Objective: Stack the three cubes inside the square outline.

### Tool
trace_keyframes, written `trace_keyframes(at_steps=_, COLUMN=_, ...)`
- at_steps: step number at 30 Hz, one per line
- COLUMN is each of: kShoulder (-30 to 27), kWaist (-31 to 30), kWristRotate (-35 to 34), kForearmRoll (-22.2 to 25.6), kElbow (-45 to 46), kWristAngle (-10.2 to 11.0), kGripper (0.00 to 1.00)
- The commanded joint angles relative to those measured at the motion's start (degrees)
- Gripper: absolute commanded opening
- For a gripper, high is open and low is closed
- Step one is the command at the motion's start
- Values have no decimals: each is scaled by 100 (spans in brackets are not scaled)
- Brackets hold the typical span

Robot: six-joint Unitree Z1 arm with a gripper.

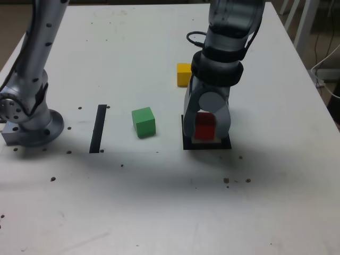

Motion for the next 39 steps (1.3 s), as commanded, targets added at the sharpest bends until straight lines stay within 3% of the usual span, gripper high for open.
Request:
trace_keyframes(at_steps=1, kShoulder=-5, kWaist=9, kWristRotate=25, kForearmRoll=-45, kElbow=28, kWristAngle=1, kGripper=35)
trace_keyframes(at_steps=7, kShoulder=8, kWaist=9, kWristRotate=139, kForearmRoll=-184, kElbow=104, kWristAngle=-57, kGripper=75)
trace_keyframes(at_steps=15, kShoulder=-43, kWaist=33, kWristRotate=167, kForearmRoll=-251, kElbow=241, kWristAngle=-65, kGripper=93)
trace_keyframes(at_steps=26, kShoulder=-636, kWaist=460, kWristRotate=114, kForearmRoll=-290, kElbow=596, kWristAngle=279, kGripper=99)
trace_keyframes(at_steps=34, kShoulder=-872, kWaist=1008, kWristRotate=160, kForearmRoll=-27, kElbow=641, kWristAngle=607, kGripper=99)
trace_keyframes(at_steps=39, kShoulder=-910, kWaist=1332, kWristRotate=342, kForearmRoll=89, kElbow=630, kWristAngle=702, kGripper=99)
